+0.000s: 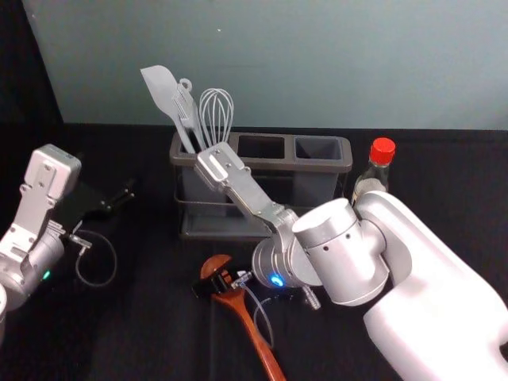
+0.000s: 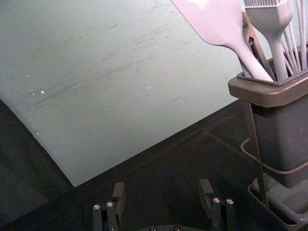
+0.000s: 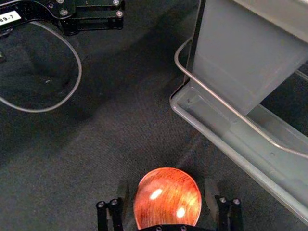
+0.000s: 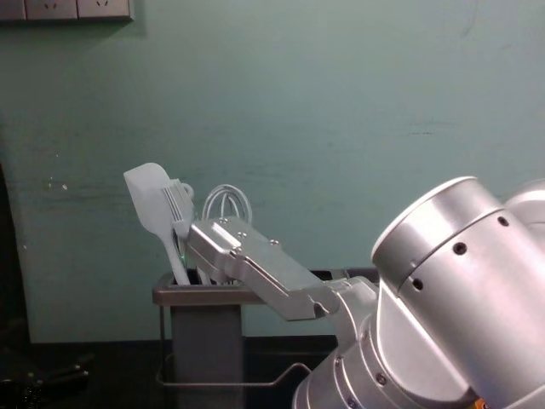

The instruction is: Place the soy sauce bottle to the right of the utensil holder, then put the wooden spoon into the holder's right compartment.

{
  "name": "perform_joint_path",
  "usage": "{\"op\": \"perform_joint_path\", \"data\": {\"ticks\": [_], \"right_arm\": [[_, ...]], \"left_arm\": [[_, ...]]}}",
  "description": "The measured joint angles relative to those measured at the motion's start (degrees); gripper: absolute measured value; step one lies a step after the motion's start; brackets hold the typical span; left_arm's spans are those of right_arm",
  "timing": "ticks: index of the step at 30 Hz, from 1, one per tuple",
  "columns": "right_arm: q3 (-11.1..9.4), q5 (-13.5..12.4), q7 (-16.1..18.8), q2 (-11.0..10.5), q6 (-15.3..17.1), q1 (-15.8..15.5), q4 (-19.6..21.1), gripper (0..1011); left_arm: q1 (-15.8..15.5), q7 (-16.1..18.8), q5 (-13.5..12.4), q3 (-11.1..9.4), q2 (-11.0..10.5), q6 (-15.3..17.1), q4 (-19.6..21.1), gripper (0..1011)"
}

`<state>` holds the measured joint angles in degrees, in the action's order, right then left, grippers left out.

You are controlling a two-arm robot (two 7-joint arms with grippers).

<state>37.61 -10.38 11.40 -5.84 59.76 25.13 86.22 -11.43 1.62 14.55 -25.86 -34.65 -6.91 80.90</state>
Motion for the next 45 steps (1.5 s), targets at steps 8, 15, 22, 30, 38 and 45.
{"op": "perform_joint_path", "data": {"ticks": [8,15,22,30,38,45], "right_arm": [[0.06,1.23,0.30,0.23,0.30,-0.53,0.18,1002],[0.03,2.21,0.45,0.47,0.64,-0.96,0.52,1002],[0.01,2.74,0.92,0.61,0.51,-0.97,0.38,1002],[0.01,2.68,0.89,0.59,0.51,-0.93,0.38,1002],[0.01,2.60,0.87,0.56,0.54,-0.93,0.40,1002],[0.01,2.56,0.82,0.53,0.57,-0.93,0.44,863]], "left_arm": [[0.00,0.00,0.00,0.00,0.00,0.00,0.00,1005],[0.00,0.00,0.00,0.00,0.00,0.00,0.00,1005],[0.00,0.00,0.00,0.00,0.00,0.00,0.00,1005],[0.00,0.00,0.00,0.00,0.00,0.00,0.00,1005],[0.00,0.00,0.00,0.00,0.00,0.00,0.00,1005],[0.00,0.00,0.00,0.00,0.00,0.00,0.00,1005]]}}
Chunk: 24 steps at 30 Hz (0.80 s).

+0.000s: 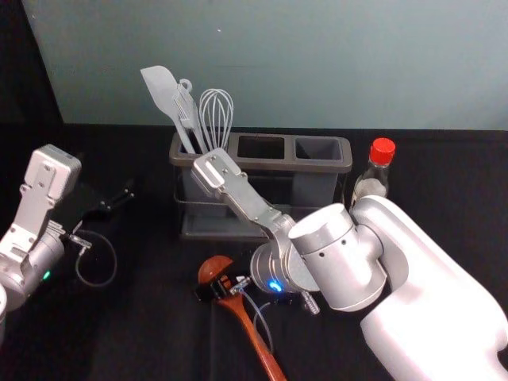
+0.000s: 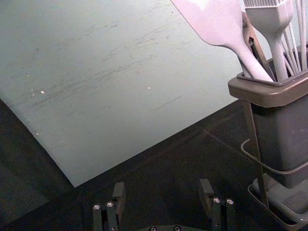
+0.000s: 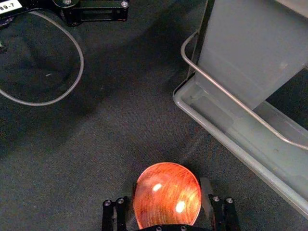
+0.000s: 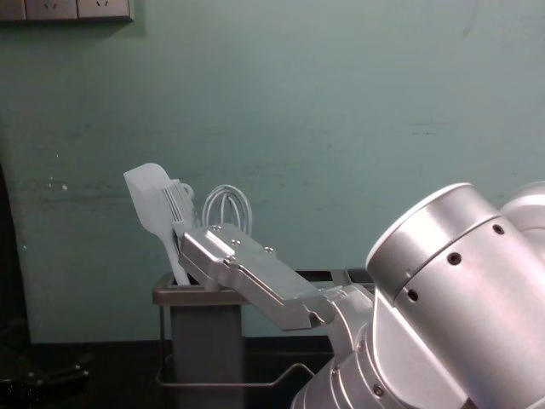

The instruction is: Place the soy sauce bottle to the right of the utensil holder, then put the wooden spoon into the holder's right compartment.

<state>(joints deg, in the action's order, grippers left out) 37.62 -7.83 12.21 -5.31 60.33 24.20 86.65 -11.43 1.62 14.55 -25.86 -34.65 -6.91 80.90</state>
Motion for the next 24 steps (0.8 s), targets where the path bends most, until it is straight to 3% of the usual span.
{"op": "perform_joint_path", "data": {"ticks": [18,24], "right_arm": [[0.00,-0.08,-0.13,0.00,0.02,0.00,0.01,835],[-0.25,0.89,1.20,-2.85,-5.25,-1.69,3.63,835]], "left_arm": [[0.00,0.00,0.00,0.00,0.00,0.00,0.00,1005],[0.00,0.00,0.00,0.00,0.00,0.00,0.00,1005]]}}
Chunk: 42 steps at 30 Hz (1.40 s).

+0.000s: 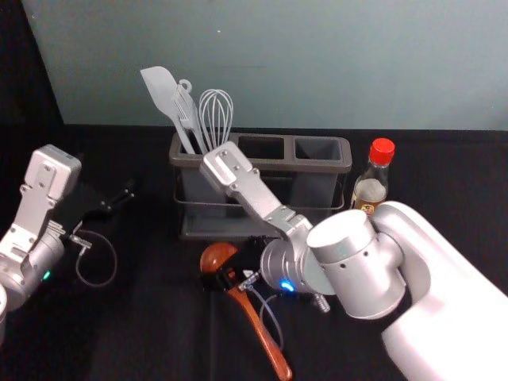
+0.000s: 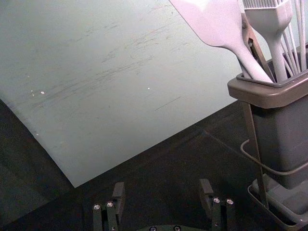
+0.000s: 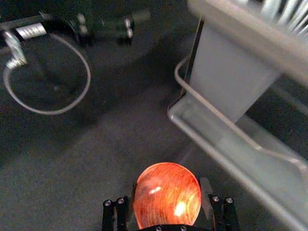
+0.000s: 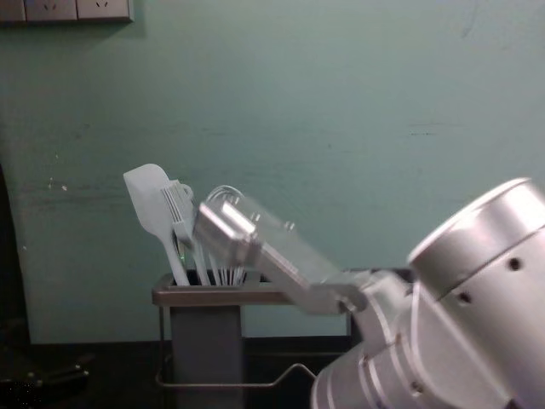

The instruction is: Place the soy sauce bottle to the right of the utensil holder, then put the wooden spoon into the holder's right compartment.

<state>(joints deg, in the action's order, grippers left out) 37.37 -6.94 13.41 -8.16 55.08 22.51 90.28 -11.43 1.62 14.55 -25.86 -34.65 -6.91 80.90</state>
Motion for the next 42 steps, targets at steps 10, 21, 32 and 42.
{"op": "perform_joint_path", "data": {"ticks": [10,21,32,42], "right_arm": [[-2.99,0.51,2.45,-3.43,-7.52,-2.60,6.10,835],[-8.37,-0.67,7.11,-8.80,-20.03,-6.83,16.04,835],[-14.16,-5.77,13.06,-14.97,-32.84,-9.11,20.37,835],[-18.75,-13.47,21.50,-19.49,-41.24,-6.47,18.52,835]], "left_arm": [[0.00,0.00,0.00,0.00,0.00,0.00,0.00,1005],[0.00,0.00,0.00,0.00,0.00,0.00,0.00,1005],[0.00,0.00,0.00,0.00,0.00,0.00,0.00,1005],[0.00,0.00,0.00,0.00,0.00,0.00,0.00,1005]]}}
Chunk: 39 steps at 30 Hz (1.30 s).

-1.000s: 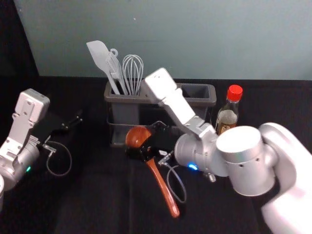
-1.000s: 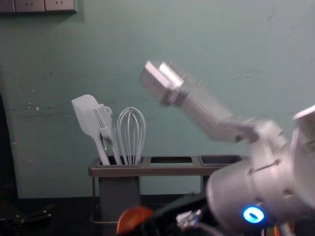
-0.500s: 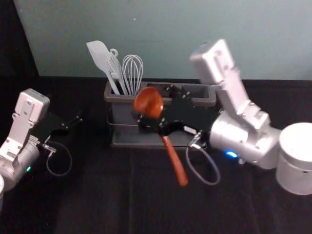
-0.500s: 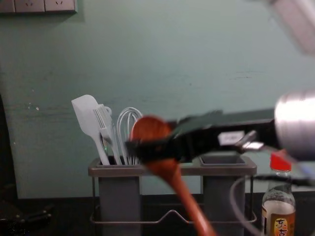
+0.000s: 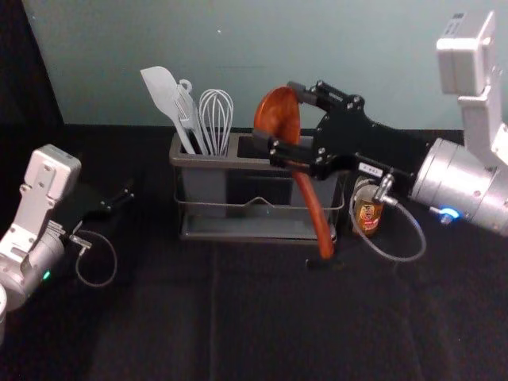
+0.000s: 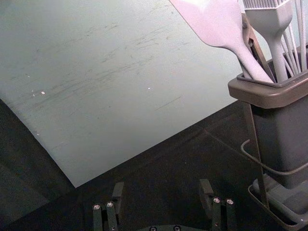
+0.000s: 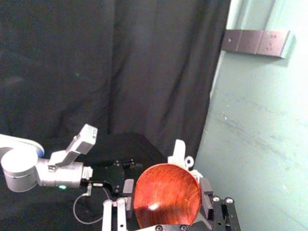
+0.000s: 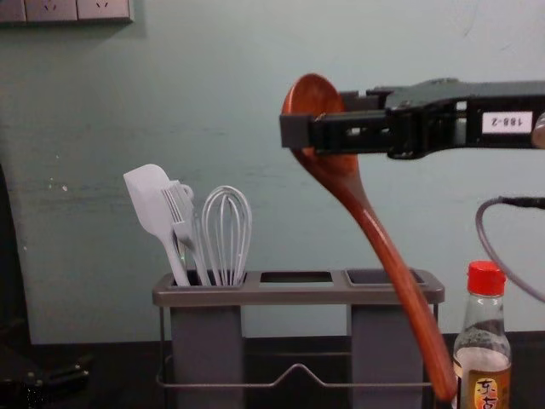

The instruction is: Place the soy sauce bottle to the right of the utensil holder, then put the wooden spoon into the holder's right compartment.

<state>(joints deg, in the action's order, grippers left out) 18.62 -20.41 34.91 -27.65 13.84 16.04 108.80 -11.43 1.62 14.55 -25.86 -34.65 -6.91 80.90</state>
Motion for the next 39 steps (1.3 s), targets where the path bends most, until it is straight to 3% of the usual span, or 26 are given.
{"op": "perform_joint_path", "data": {"ticks": [6,15,24,39], "right_arm": [[0.81,-1.53,3.85,-0.73,-4.29,4.01,-5.36,835],[1.85,-1.71,4.27,-0.35,-8.31,8.27,-10.30,835],[2.59,-2.55,2.65,0.26,-8.68,11.44,-12.53,835],[5.59,-1.74,-1.27,2.46,-8.83,18.05,-19.78,835]], "left_arm": [[0.00,0.00,0.00,0.00,0.00,0.00,0.00,1005],[0.00,0.00,0.00,0.00,0.00,0.00,0.00,1005],[0.00,0.00,0.00,0.00,0.00,0.00,0.00,1005],[0.00,0.00,0.00,0.00,0.00,0.00,0.00,1005]]}}
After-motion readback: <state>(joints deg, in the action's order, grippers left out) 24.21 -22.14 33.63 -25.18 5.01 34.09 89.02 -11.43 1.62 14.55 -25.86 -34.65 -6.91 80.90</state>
